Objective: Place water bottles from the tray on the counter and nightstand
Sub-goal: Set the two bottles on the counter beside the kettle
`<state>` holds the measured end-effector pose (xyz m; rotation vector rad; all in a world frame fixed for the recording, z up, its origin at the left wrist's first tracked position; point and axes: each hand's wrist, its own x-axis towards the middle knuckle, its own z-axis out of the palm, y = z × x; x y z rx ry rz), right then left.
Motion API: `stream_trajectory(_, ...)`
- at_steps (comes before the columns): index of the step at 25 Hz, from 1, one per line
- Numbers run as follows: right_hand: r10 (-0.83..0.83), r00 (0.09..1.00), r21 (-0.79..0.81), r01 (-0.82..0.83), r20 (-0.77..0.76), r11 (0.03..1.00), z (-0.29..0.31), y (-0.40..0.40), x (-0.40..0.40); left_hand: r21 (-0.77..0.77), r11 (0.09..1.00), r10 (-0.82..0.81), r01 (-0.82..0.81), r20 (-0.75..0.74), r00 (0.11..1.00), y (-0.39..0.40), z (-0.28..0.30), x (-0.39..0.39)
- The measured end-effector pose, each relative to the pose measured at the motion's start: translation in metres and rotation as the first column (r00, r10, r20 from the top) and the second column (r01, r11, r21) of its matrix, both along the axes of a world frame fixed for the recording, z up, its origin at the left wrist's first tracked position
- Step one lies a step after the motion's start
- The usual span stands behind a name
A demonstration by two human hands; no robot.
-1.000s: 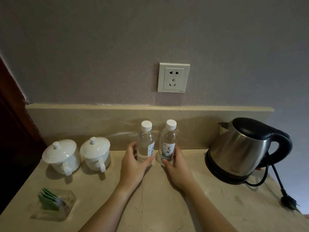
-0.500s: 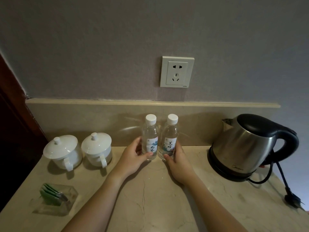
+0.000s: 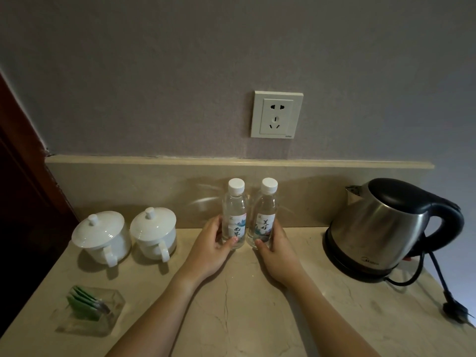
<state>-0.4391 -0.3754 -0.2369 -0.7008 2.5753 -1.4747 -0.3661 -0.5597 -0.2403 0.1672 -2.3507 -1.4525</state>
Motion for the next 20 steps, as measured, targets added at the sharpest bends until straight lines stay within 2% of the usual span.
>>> stream_trajectory(2, -0.003, 0.999, -0.044, 0.005, 0.048, 0.999, 0.01, 0.002, 0.005, -0.001, 0.999, 0.038, -0.038, -0.011, 0.999, 0.004, 0.0, 0.005)
stream_trajectory(4, -0.139, 0.989, -0.105, 0.144, 0.051, 0.984, 0.025, 0.007, 0.019, -0.025, 0.99, 0.138, -0.138, -0.007, 0.99, 0.011, 0.012, 0.019)
stream_trajectory(6, -0.255, 0.965, -0.266, 0.232, -0.056, 0.936, 0.058, 0.009, 0.035, -0.165, 0.953, 0.232, -0.252, -0.131, 0.964, 0.014, 0.045, 0.038)
stream_trajectory(7, -0.263, 0.956, -0.349, 0.204, -0.13, 0.915, 0.079, 0.008, 0.042, -0.234, 0.924, 0.249, -0.302, -0.231, 0.941, 0.014, 0.066, 0.049)
stream_trajectory(10, -0.068, 0.947, -0.425, -0.076, -0.315, 0.902, 0.145, -0.005, 0.069, -0.387, 0.804, 0.246, -0.451, -0.474, 0.845, 0.017, 0.137, 0.093)
stream_trajectory(12, 0.093, 0.903, -0.407, -0.278, -0.419, 0.87, 0.174, -0.021, 0.092, -0.442, 0.7, 0.295, -0.561, -0.536, 0.791, 0.017, 0.168, 0.134)
stream_trajectory(14, 0.266, 0.84, -0.38, -0.467, -0.474, 0.798, 0.19, -0.042, 0.122, -0.458, 0.604, 0.386, -0.652, -0.548, 0.742, 0.016, 0.18, 0.187)
stream_trajectory(17, 0.526, 0.663, -0.266, -0.721, -0.533, 0.64, 0.197, -0.088, 0.191, -0.463, 0.451, 0.582, -0.763, -0.496, 0.645, 0.015, 0.184, 0.298)
stream_trajectory(20, 0.685, 0.475, -0.21, -0.875, -0.552, 0.437, 0.2, -0.135, 0.285, -0.451, 0.247, 0.777, -0.858, -0.437, 0.453, 0.015, 0.191, 0.419)
